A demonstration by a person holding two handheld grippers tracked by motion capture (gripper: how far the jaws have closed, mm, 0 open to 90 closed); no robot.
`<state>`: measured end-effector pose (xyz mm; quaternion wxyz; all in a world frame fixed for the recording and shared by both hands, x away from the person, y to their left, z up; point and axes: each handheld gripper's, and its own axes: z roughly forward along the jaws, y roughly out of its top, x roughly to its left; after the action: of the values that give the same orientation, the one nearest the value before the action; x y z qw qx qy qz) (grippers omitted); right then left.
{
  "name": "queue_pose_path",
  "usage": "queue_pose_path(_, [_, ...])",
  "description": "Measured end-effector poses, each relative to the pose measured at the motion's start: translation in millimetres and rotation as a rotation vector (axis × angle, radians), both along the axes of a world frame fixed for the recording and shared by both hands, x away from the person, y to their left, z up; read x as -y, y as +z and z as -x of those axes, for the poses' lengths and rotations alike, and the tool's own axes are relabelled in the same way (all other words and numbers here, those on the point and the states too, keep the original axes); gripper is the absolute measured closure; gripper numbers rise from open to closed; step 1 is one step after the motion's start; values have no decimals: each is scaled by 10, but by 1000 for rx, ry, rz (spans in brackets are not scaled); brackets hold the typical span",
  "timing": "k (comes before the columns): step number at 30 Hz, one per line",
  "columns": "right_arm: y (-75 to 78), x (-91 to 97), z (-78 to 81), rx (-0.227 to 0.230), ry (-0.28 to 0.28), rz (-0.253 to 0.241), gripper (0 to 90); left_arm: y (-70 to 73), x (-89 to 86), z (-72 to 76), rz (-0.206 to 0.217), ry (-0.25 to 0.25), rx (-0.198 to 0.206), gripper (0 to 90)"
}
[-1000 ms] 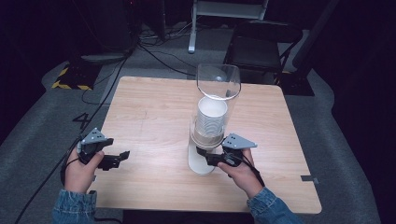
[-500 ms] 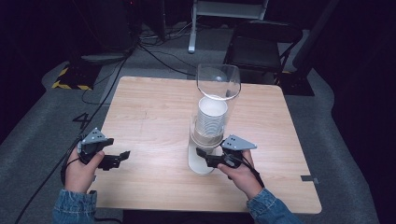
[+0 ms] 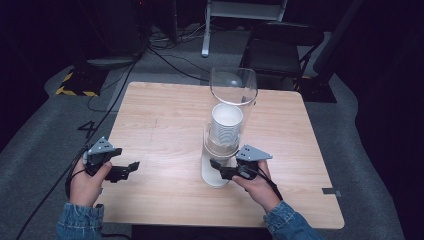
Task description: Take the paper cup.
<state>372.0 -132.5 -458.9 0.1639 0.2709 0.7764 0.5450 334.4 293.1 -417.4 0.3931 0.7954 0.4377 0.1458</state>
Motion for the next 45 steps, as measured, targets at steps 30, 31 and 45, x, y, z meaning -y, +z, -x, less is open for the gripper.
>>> queue_pose_path(30, [-274,176,109,-93,9,228,333,-4,114,-158,2,-33,-7,159])
queue_pose_path(31, [-276,184,113,-93,6,229,333,-2,119,-167,1,-37,-5,159])
queue_pose_path(45, [-232,522,169,-65,-101,243,334,5,256,-321,12,-57,-4,159])
